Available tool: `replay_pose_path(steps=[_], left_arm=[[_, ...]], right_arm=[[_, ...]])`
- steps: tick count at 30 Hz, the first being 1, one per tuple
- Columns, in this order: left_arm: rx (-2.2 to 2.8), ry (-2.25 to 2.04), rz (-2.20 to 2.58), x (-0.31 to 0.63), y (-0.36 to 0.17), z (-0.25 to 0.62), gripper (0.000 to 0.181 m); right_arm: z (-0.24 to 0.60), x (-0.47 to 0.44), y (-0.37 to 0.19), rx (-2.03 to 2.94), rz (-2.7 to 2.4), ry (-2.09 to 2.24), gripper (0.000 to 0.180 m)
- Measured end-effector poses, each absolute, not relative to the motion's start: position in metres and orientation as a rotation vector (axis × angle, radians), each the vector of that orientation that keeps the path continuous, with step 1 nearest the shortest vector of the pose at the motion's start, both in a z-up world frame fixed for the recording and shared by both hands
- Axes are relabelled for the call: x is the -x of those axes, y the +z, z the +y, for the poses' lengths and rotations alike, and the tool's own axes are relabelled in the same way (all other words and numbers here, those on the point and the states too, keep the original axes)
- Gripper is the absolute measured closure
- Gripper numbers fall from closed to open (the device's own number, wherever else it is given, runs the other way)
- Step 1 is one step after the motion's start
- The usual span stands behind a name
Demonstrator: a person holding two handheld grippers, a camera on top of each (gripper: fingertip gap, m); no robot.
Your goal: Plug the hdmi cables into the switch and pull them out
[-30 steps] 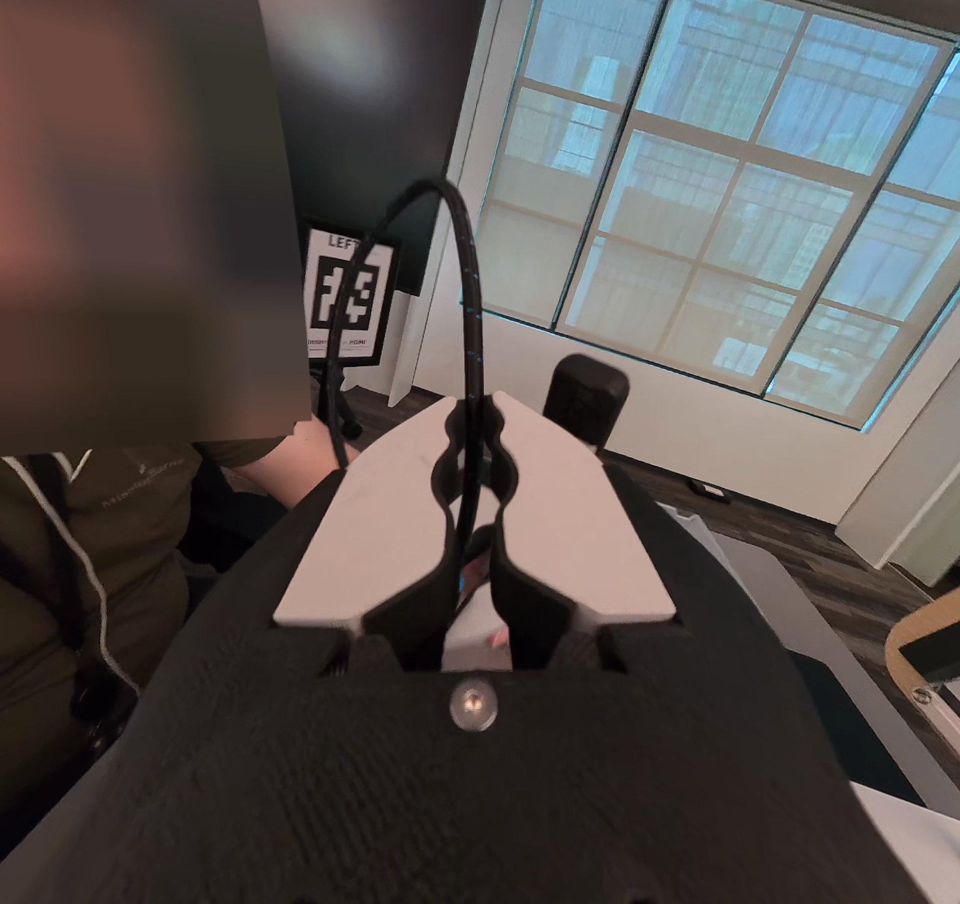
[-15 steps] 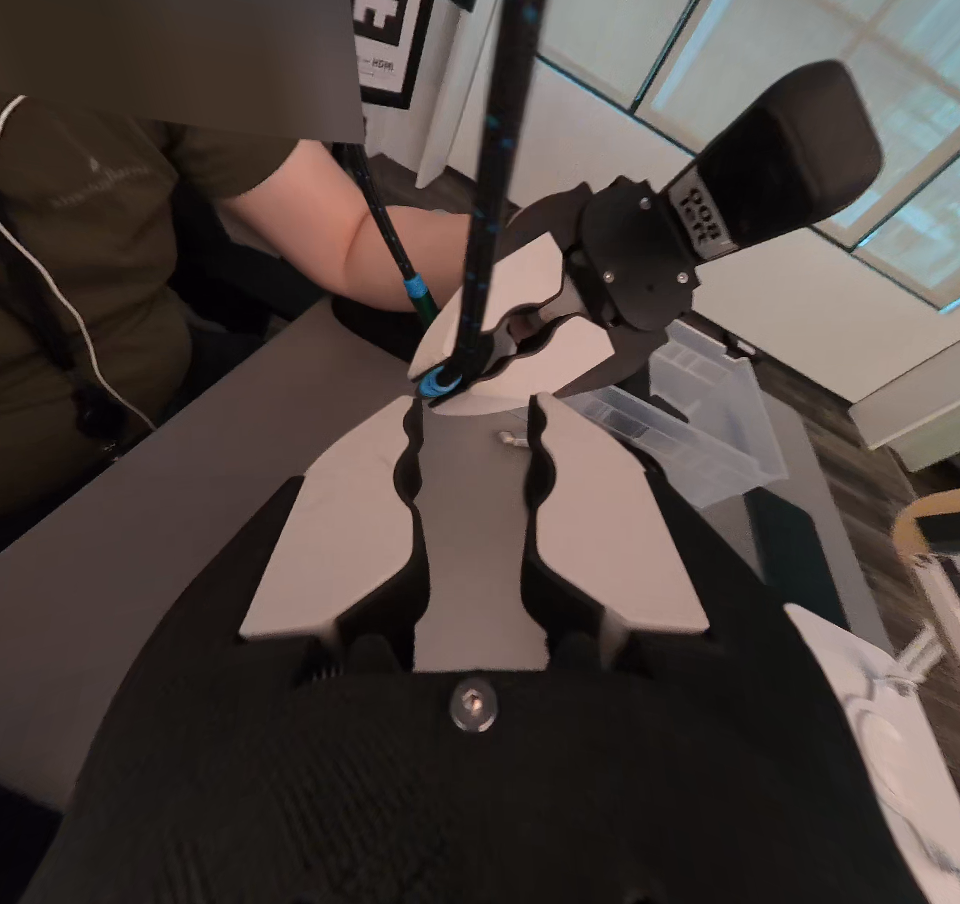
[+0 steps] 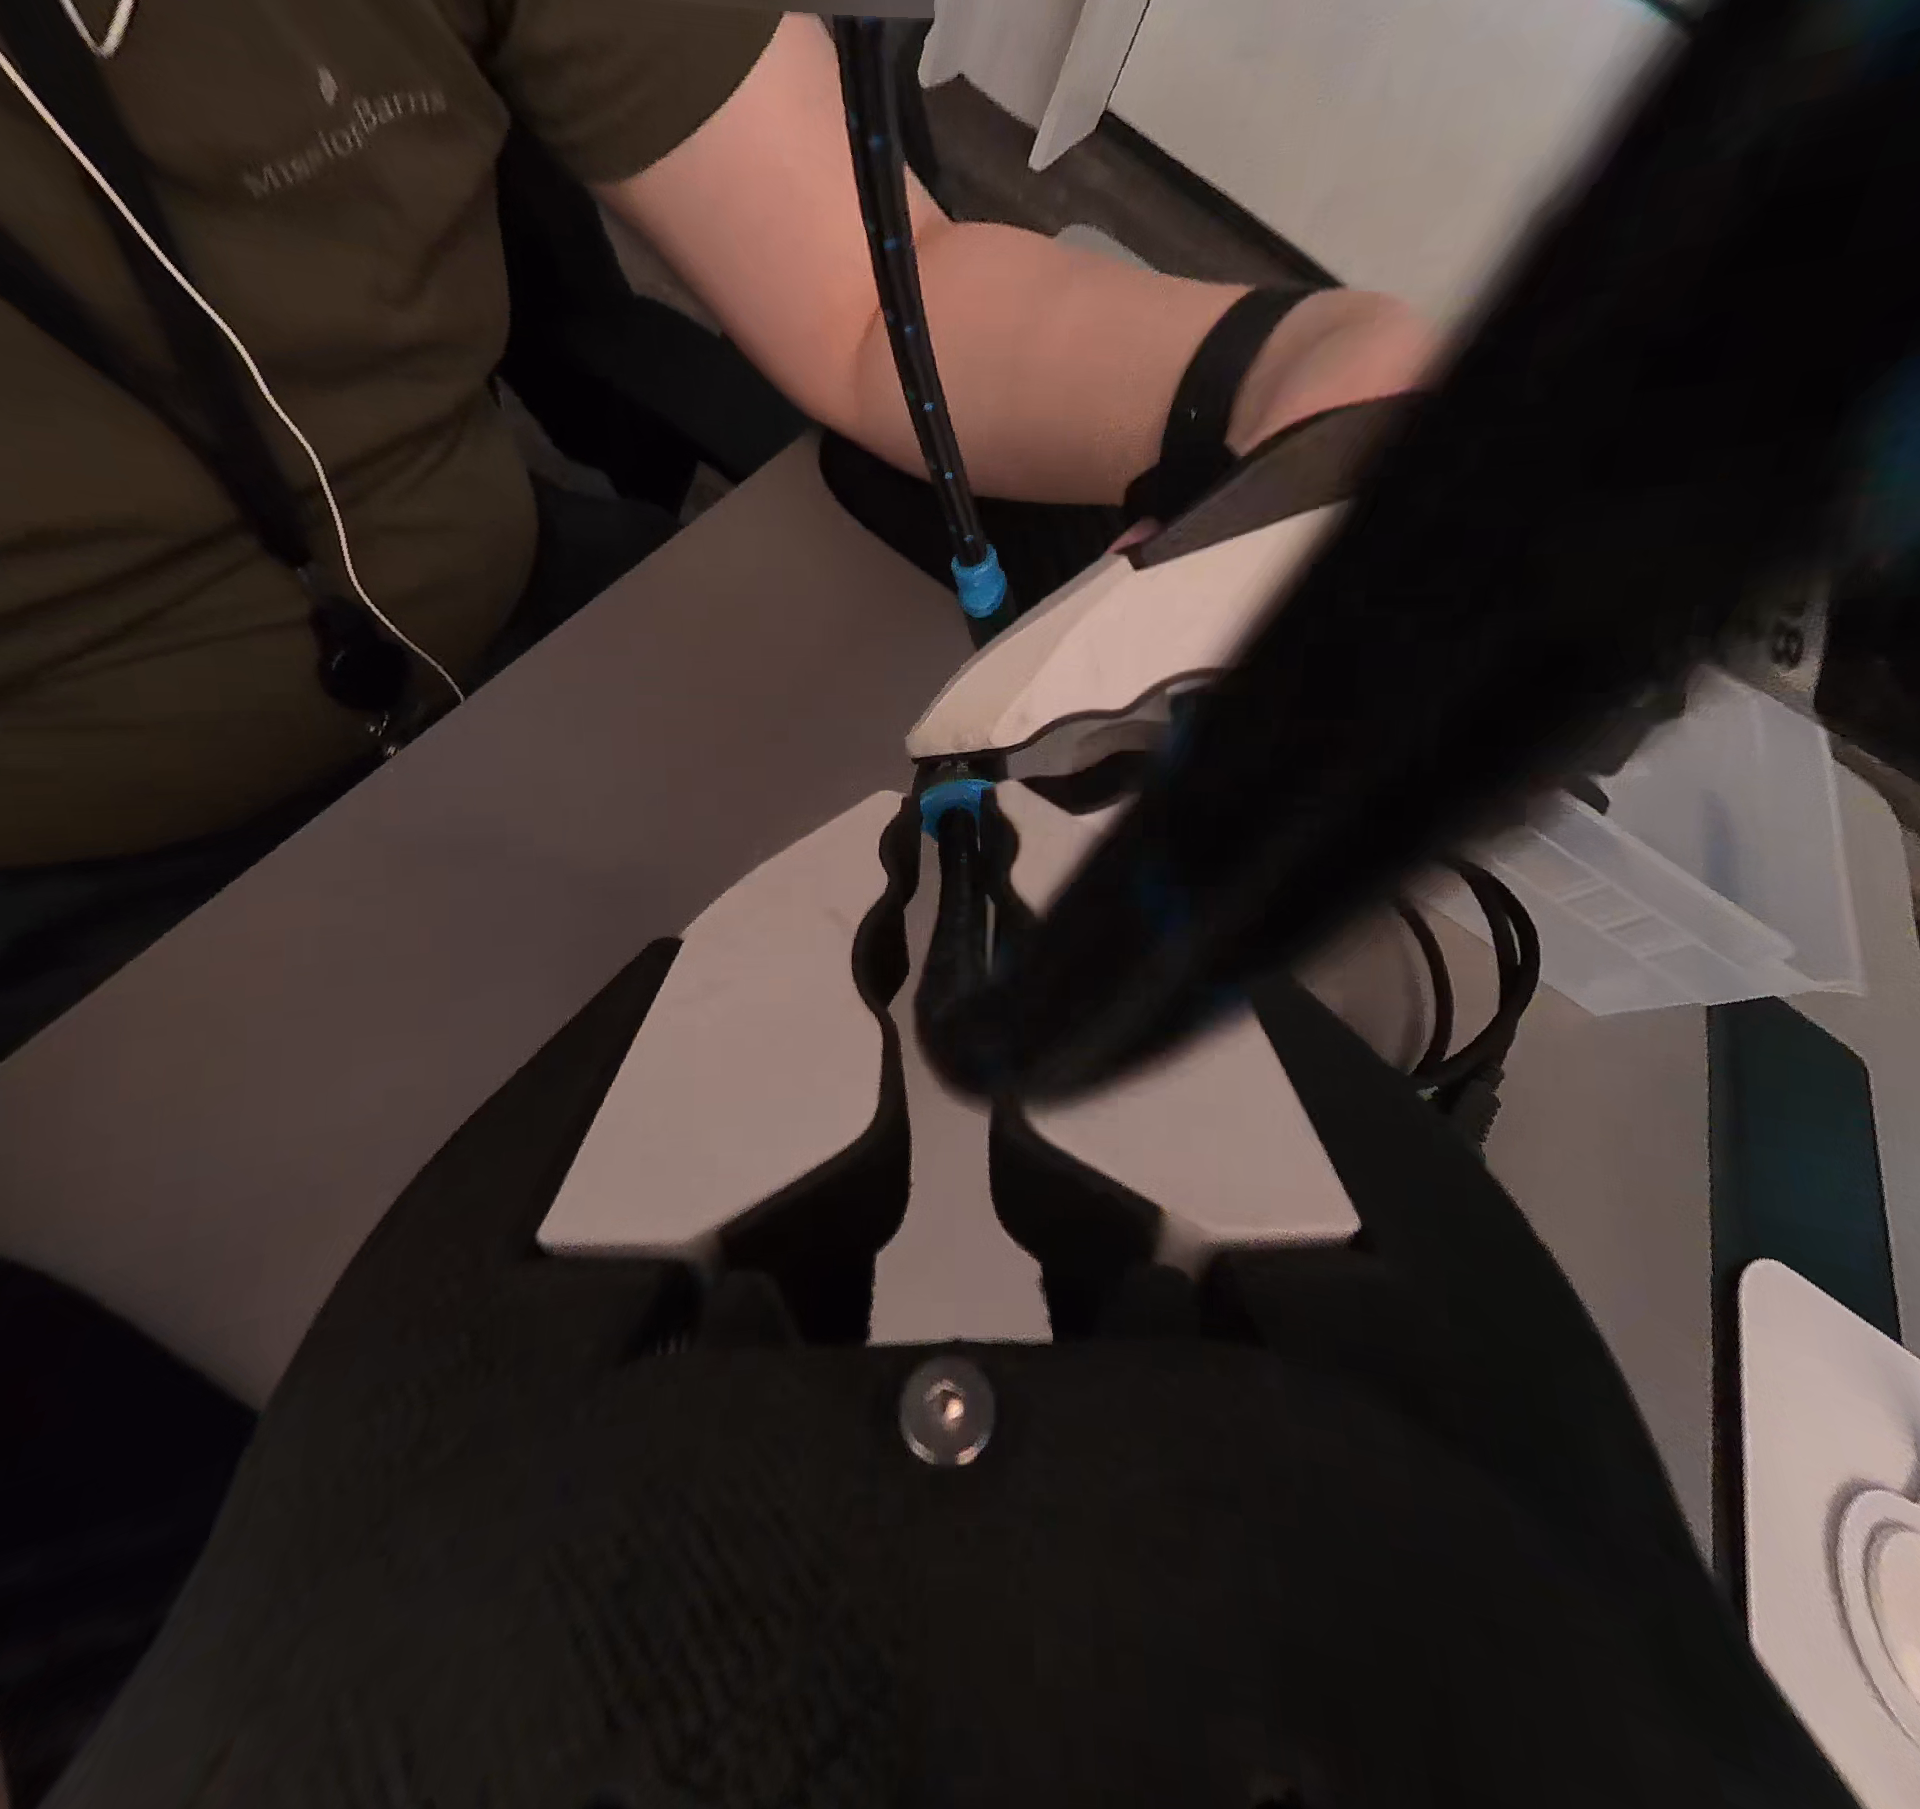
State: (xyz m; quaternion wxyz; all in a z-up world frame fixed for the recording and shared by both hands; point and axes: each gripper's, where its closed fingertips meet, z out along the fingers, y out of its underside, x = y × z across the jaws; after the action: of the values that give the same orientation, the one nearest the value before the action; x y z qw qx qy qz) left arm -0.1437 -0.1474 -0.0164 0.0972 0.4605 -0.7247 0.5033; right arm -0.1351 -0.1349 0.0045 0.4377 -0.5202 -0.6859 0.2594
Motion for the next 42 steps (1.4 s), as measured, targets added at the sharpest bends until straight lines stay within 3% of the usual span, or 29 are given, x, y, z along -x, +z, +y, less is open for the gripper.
replay_pose_path(steps=[42], left_arm=[[-1.367,1.606,-2.177,0.136,-0.004,-0.135,0.170]], right_arm=[[-0.128,0.129,0.011,1.364,-1.726,0.427,0.172]])
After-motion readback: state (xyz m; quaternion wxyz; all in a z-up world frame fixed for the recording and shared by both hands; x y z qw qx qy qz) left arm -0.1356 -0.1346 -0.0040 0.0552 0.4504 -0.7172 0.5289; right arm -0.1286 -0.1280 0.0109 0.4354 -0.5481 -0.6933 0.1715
